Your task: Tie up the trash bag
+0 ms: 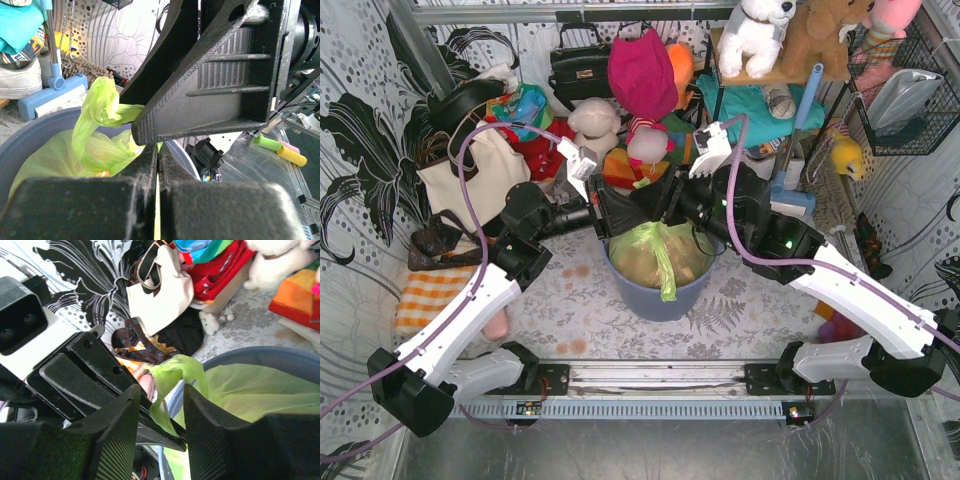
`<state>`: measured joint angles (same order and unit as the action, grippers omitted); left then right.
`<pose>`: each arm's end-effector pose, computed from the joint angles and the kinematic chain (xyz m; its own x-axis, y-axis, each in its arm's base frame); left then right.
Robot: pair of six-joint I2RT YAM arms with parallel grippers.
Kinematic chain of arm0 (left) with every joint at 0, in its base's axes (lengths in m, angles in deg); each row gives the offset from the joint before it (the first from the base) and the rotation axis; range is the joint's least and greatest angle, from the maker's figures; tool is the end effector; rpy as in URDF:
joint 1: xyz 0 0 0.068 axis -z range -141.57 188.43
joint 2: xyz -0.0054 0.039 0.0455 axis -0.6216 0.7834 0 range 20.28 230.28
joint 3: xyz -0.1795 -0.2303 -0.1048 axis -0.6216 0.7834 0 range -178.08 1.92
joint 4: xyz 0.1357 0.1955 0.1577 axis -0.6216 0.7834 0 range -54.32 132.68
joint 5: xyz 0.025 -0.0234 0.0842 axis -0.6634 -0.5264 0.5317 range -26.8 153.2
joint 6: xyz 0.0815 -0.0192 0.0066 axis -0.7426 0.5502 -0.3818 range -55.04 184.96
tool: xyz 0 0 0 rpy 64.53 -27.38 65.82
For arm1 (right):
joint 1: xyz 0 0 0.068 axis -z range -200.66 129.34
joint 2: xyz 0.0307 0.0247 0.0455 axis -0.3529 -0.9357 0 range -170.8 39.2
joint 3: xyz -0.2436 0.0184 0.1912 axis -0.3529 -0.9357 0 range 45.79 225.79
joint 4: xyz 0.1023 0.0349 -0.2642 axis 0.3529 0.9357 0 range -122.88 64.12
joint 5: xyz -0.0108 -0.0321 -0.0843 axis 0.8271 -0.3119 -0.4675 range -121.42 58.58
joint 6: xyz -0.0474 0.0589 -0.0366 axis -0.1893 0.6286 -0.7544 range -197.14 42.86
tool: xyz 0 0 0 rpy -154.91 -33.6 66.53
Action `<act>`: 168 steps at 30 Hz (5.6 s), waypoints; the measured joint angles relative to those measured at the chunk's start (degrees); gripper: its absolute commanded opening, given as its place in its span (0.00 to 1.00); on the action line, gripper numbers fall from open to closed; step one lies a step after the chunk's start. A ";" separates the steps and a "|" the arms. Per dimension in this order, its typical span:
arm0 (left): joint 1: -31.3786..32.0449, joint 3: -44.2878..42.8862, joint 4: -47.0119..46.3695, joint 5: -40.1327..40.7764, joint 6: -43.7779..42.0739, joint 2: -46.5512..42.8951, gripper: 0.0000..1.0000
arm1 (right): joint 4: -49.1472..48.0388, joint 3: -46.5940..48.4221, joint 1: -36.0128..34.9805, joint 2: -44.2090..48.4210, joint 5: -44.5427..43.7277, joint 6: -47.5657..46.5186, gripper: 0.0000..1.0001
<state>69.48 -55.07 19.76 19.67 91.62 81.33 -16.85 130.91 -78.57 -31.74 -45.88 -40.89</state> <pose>0.2072 -0.1839 0.4451 -0.2695 -0.2174 -0.9381 0.9293 0.1969 -0.3126 0.1823 0.2562 0.5192 -0.4205 0.4071 -0.8109 -0.5445 0.6017 0.5844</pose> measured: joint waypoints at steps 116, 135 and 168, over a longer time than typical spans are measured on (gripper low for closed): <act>-0.31 -4.72 4.26 16.72 0.90 7.30 0.01 | 2.73 -25.64 8.57 18.05 23.26 9.77 0.40; -0.31 -5.03 5.42 16.83 0.90 7.30 0.01 | -2.03 -28.33 8.57 20.52 28.63 13.90 0.09; -0.31 -5.05 5.99 16.83 0.90 7.30 0.01 | -3.76 -28.39 8.57 23.39 29.05 14.16 0.10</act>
<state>69.17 -60.12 25.75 36.50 92.51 88.63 -20.61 102.52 -70.00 -8.35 -16.83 -26.73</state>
